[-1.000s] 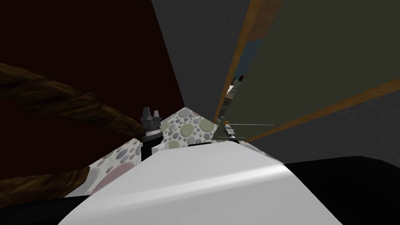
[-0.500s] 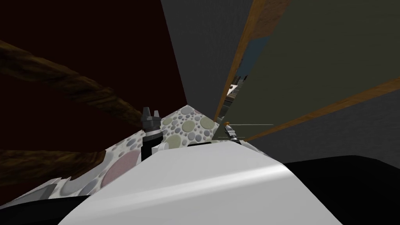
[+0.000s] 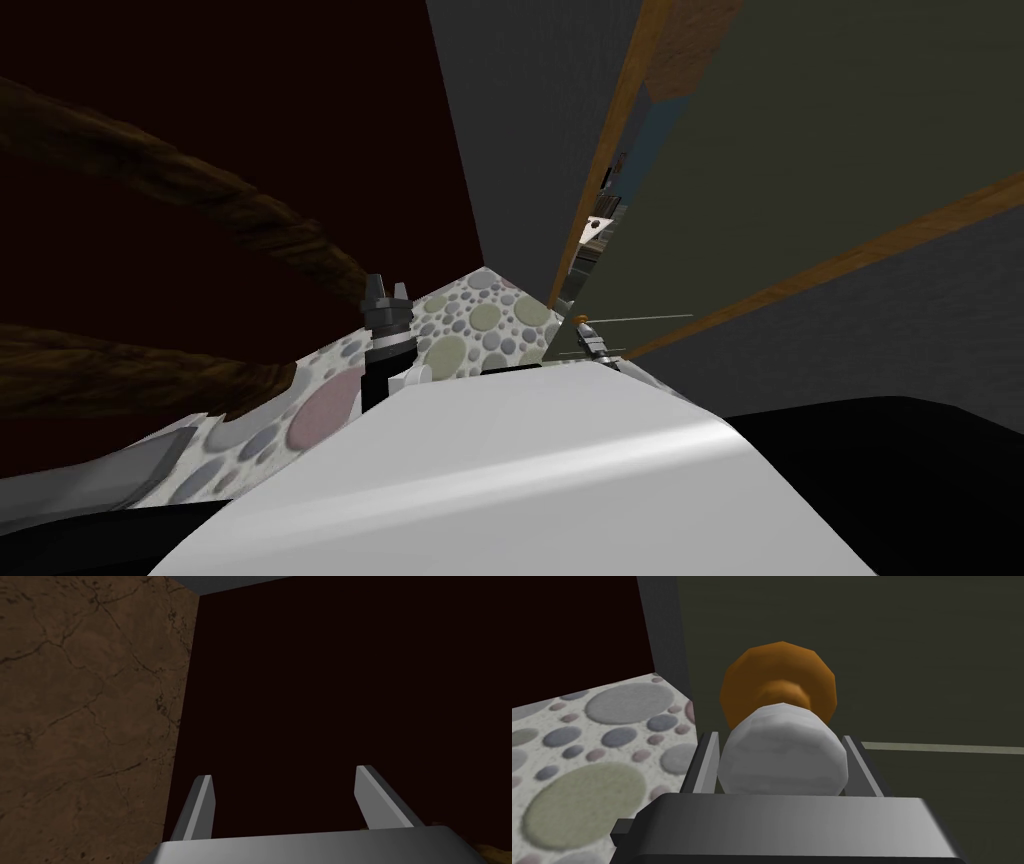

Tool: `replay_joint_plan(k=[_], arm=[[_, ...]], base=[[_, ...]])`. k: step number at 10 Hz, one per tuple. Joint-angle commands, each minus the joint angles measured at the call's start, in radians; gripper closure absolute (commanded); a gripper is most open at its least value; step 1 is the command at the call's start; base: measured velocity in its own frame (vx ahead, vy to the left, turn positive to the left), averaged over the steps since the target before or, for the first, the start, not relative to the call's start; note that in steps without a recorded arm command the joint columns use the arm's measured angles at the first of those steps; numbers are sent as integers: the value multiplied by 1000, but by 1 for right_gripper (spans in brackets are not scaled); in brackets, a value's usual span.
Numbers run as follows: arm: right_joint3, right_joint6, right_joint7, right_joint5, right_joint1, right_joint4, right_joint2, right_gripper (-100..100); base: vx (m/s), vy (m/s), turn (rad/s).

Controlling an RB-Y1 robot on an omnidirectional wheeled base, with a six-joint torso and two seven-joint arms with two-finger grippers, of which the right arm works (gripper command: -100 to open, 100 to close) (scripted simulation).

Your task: Pull the door open

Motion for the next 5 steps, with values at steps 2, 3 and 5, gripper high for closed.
replay_joint_plan(k=[2,3,5], arm=[[9,-29,-15,7,7,13,-11,100],[15,-50,-27,12,13,23,-20,100],[25,-80,-43,19,20,37,-32,100]], base=[[-172,-61,151],[-224,-64,182],[-215,-60,142]])
